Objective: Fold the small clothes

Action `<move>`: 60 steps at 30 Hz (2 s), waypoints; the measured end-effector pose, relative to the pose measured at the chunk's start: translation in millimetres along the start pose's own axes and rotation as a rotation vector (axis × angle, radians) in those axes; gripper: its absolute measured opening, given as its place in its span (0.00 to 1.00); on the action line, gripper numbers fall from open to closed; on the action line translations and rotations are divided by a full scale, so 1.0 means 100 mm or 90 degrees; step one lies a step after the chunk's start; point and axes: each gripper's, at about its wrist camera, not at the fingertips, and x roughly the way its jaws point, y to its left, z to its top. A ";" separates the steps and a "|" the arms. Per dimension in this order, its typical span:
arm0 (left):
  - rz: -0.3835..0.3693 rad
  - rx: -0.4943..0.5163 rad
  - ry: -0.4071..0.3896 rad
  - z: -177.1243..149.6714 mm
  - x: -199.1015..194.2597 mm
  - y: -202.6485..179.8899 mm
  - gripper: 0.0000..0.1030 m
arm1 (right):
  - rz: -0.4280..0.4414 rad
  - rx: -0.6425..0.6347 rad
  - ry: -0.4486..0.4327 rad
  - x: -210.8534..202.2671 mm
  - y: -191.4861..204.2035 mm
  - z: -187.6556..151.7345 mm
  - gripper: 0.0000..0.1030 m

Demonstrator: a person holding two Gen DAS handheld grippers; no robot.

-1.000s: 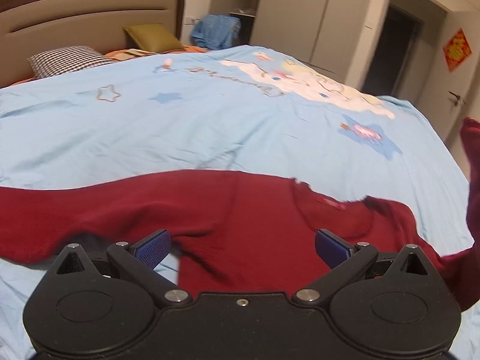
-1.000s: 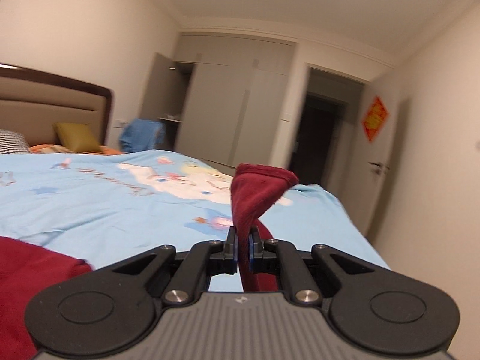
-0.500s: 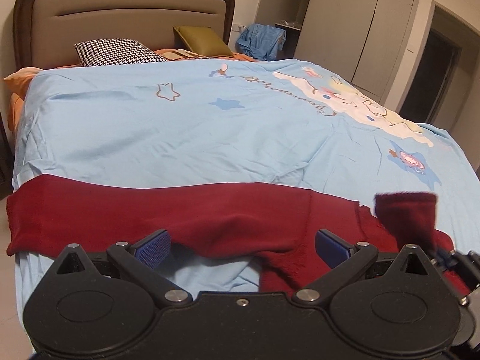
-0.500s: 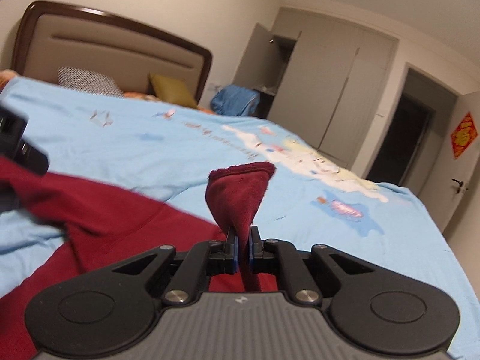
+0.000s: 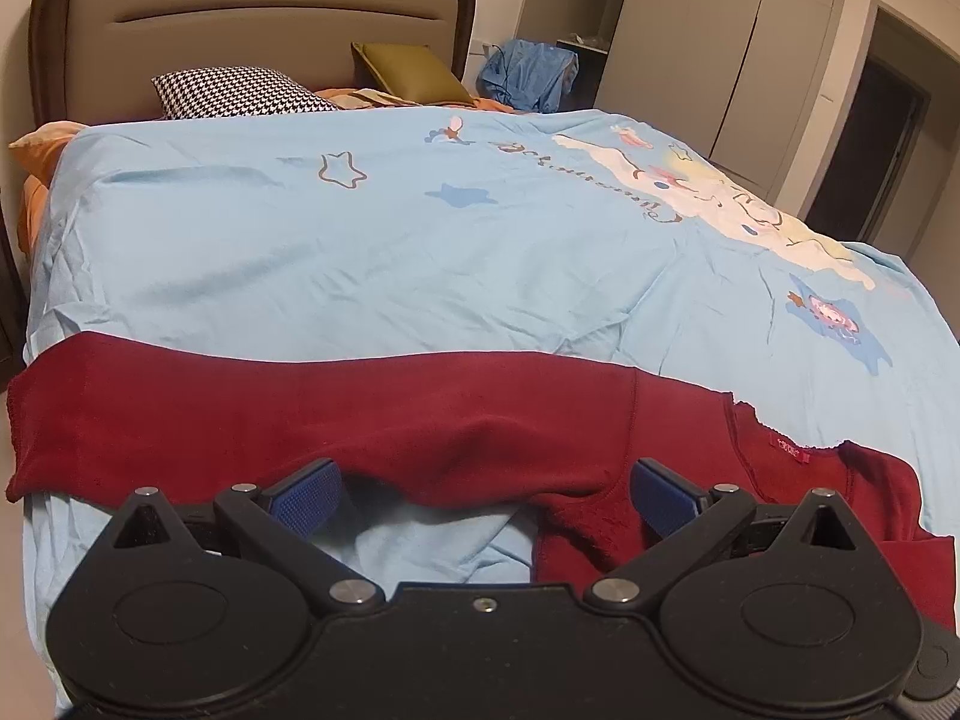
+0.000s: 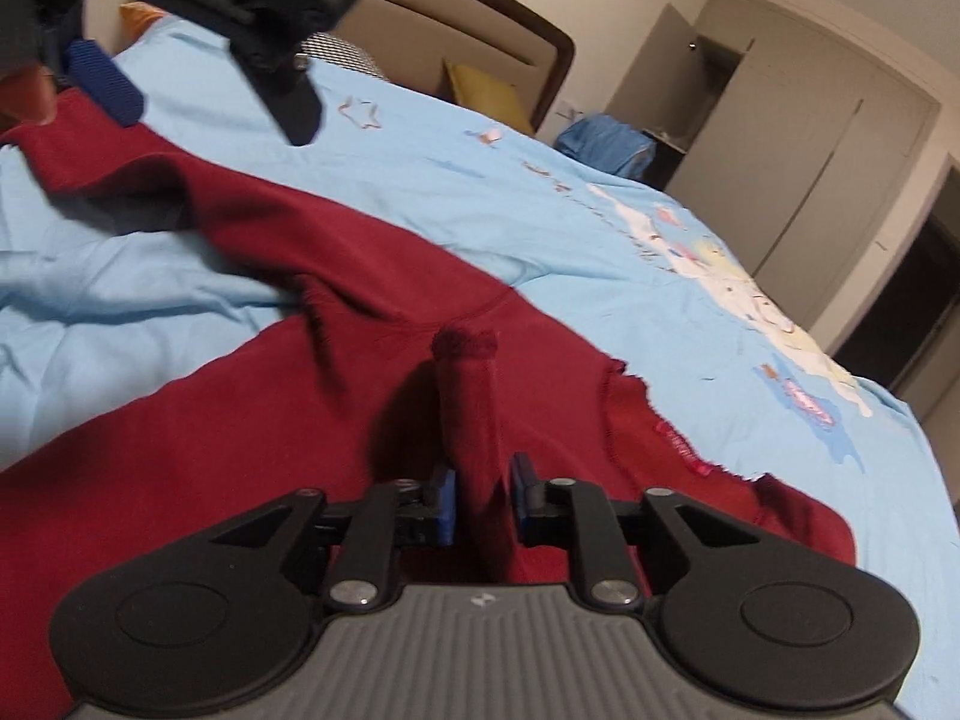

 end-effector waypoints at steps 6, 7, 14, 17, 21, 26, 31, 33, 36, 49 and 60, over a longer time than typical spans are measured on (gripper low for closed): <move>-0.026 0.014 0.003 -0.08 0.12 -0.13 0.99 | 0.056 0.060 0.000 -0.34 -0.20 -0.18 0.74; -0.031 0.021 0.007 -0.11 0.17 -0.18 0.99 | 0.060 0.084 -0.002 -0.41 -0.28 -0.23 0.81; -0.032 0.101 0.051 -0.42 0.56 -0.60 0.99 | 0.011 0.313 -0.009 -0.80 -1.28 -0.76 0.99; -0.017 0.127 0.068 -0.56 0.70 -0.71 0.99 | -0.031 0.401 -0.005 -0.86 -1.76 -1.03 1.00; 0.005 0.148 0.091 -0.71 0.84 -0.73 0.99 | -0.051 0.517 0.001 -0.79 -2.32 -1.40 1.00; 0.007 0.146 0.078 -0.78 0.85 -0.71 1.00 | -0.048 0.634 0.005 -0.51 -2.87 -1.81 0.84; 0.011 0.153 0.074 -0.79 0.84 -0.72 1.00 | 0.011 0.690 -0.028 -0.28 -3.10 -1.92 0.61; 0.013 0.153 0.077 -0.78 0.83 -0.74 1.00 | 0.014 0.700 -0.013 -0.19 -3.13 -1.94 0.39; 0.014 0.162 0.082 -0.75 0.83 -0.76 1.00 | 0.003 0.695 -0.006 -0.16 -3.13 -1.93 0.14; 0.009 0.197 0.085 -0.78 0.86 -0.89 1.00 | -0.102 0.595 0.029 -0.29 -3.01 -1.79 0.24; -0.004 0.190 0.084 -0.78 0.87 -0.85 1.00 | -0.146 0.426 0.037 -1.22 -2.23 -1.86 0.61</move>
